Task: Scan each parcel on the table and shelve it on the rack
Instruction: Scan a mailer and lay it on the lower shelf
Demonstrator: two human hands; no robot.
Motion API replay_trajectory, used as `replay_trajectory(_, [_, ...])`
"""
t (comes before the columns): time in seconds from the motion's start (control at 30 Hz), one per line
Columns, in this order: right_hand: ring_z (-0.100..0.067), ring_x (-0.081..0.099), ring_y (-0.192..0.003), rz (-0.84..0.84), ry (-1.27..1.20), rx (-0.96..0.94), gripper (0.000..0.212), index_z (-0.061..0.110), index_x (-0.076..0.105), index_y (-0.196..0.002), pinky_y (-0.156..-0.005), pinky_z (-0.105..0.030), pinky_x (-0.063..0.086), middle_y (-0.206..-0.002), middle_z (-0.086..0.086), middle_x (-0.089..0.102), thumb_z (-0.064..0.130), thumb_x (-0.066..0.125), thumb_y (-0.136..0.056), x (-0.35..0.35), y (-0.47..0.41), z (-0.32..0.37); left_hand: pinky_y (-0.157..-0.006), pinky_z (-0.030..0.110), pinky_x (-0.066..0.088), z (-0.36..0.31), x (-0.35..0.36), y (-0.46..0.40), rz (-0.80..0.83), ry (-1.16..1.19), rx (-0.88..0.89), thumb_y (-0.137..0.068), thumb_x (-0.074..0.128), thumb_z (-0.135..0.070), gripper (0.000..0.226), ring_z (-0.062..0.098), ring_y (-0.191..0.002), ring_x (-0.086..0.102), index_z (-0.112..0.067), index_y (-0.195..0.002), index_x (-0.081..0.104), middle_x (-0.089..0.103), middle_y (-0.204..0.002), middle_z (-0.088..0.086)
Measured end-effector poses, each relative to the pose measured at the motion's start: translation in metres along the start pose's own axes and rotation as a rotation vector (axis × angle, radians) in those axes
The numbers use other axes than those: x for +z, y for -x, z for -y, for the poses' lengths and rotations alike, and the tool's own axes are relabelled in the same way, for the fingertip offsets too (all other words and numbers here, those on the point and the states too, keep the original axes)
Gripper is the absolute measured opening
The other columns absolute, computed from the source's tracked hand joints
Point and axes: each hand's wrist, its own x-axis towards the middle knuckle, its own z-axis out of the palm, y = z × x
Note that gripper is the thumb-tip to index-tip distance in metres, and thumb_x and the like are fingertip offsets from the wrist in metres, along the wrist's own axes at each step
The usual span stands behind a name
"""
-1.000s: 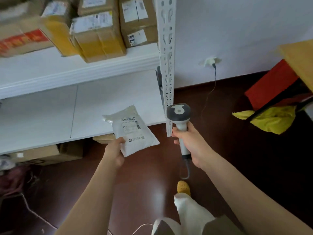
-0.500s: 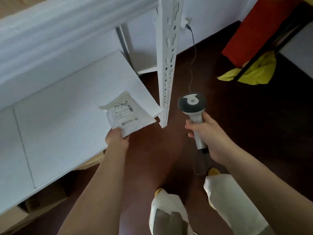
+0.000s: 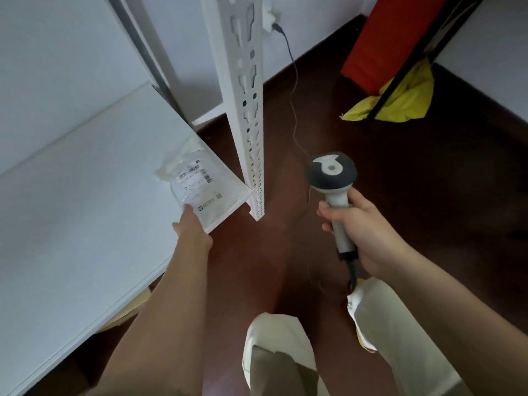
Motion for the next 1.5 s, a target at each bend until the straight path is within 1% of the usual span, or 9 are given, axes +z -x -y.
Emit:
replay_trajectory(0.13, [-0.016, 0.061, -0.097, -0.024, -0.062, 0.028, 0.038, 0.029, 0.058, -0.128, -0.083, -0.026, 0.052, -0.109, 0.004, 0.065, 0.014, 0.064, -0.094, -0.018, 0.019, 0.031, -0.102, 0.041, 0.040, -0.004, -0.002, 0.037, -0.042, -0.077, -0.077, -0.095, 0.056, -0.026, 0.055, 0.029, -0.127, 0.043, -0.019, -0.146, 0.039, 0.041, -0.140, 0.008])
replay_trajectory(0.23, [-0.013, 0.060, -0.092, -0.051, -0.088, 0.023, 0.040, 0.028, 0.056, -0.130, -0.078, -0.022, 0.049, -0.106, 0.006, 0.064, 0.013, 0.064, -0.094, -0.043, 0.043, 0.068, -0.098, 0.040, 0.046, 0.004, 0.010, 0.073, 0.133, -0.192, -0.135, -0.099, 0.048, -0.015, 0.040, 0.029, -0.121, 0.053, -0.010, -0.139, 0.046, 0.048, -0.140, 0.014])
replay_trajectory(0.4, [-0.008, 0.057, -0.084, -0.152, -0.111, -0.037, 0.041, 0.027, 0.053, -0.132, -0.064, -0.013, 0.045, -0.098, 0.010, 0.061, 0.013, 0.062, -0.095, -0.117, 0.083, 0.140, -0.084, 0.034, 0.047, 0.017, 0.082, 0.180, 0.370, -0.348, -0.169, -0.100, 0.047, -0.012, 0.021, 0.022, -0.090, 0.062, -0.008, -0.118, 0.058, 0.063, -0.098, 0.007])
replay_trajectory(0.63, [-0.014, 0.062, -0.083, -0.297, -0.262, -0.115, 0.043, 0.029, 0.056, -0.131, -0.081, -0.029, 0.049, -0.093, 0.003, 0.061, 0.019, 0.069, -0.091, -0.258, 0.114, 0.216, -0.092, 0.036, 0.045, 0.018, 0.238, 0.351, 0.564, -0.370, -0.069, -0.102, 0.039, -0.014, 0.022, 0.022, -0.081, 0.058, -0.009, -0.091, 0.058, 0.060, -0.092, 0.008])
replay_trajectory(0.8, [-0.014, 0.061, -0.080, -0.421, -0.355, -0.180, 0.037, 0.028, 0.058, -0.127, -0.077, -0.028, 0.048, -0.092, 0.004, 0.061, 0.019, 0.068, -0.092, -0.380, 0.120, 0.239, -0.089, 0.036, 0.044, 0.062, 0.355, 0.454, 0.696, -0.468, 0.028, -0.102, 0.039, -0.012, 0.020, 0.022, -0.082, 0.059, -0.008, -0.098, 0.059, 0.061, -0.092, 0.008])
replay_trajectory(0.87, [-0.014, 0.061, -0.080, -0.479, -0.396, -0.193, 0.035, 0.027, 0.058, -0.125, -0.076, -0.027, 0.047, -0.093, 0.004, 0.061, 0.018, 0.067, -0.093, -0.422, 0.120, 0.244, -0.088, 0.036, 0.044, 0.090, 0.393, 0.490, 0.758, -0.535, 0.025, -0.102, 0.039, -0.012, 0.021, 0.024, -0.090, 0.060, -0.007, -0.110, 0.057, 0.061, -0.093, 0.009])
replay_trajectory(0.93, [-0.014, 0.061, -0.080, -0.525, -0.438, -0.191, 0.033, 0.027, 0.058, -0.124, -0.076, -0.028, 0.047, -0.094, 0.004, 0.061, 0.018, 0.067, -0.093, -0.459, 0.116, 0.247, -0.089, 0.037, 0.045, 0.116, 0.422, 0.521, 0.819, -0.626, -0.007, -0.102, 0.040, -0.013, 0.019, 0.026, -0.097, 0.059, -0.006, -0.107, 0.057, 0.062, -0.095, 0.010])
replay_trajectory(1.33, [-0.015, 0.062, -0.080, -0.768, -0.617, -0.122, 0.041, 0.032, 0.052, -0.131, -0.071, -0.029, 0.045, -0.096, 0.003, 0.060, 0.022, 0.067, -0.093, -0.608, 0.052, 0.276, -0.072, 0.032, 0.050, 0.193, 0.623, 0.590, 0.903, -1.082, 0.146, -0.101, 0.045, -0.013, 0.018, 0.021, -0.080, 0.060, -0.007, -0.113, 0.057, 0.063, -0.092, 0.007])
replay_trajectory(1.5, [-0.017, 0.064, -0.084, -0.842, -0.664, -0.101, 0.039, 0.031, 0.054, -0.128, -0.073, -0.031, 0.046, -0.100, 0.002, 0.061, 0.022, 0.068, -0.093, -0.661, 0.035, 0.279, -0.066, 0.030, 0.051, 0.238, 0.687, 0.619, 0.933, -1.268, 0.355, -0.098, 0.048, -0.010, 0.017, 0.019, -0.073, 0.060, -0.006, -0.111, 0.058, 0.062, -0.091, 0.008])
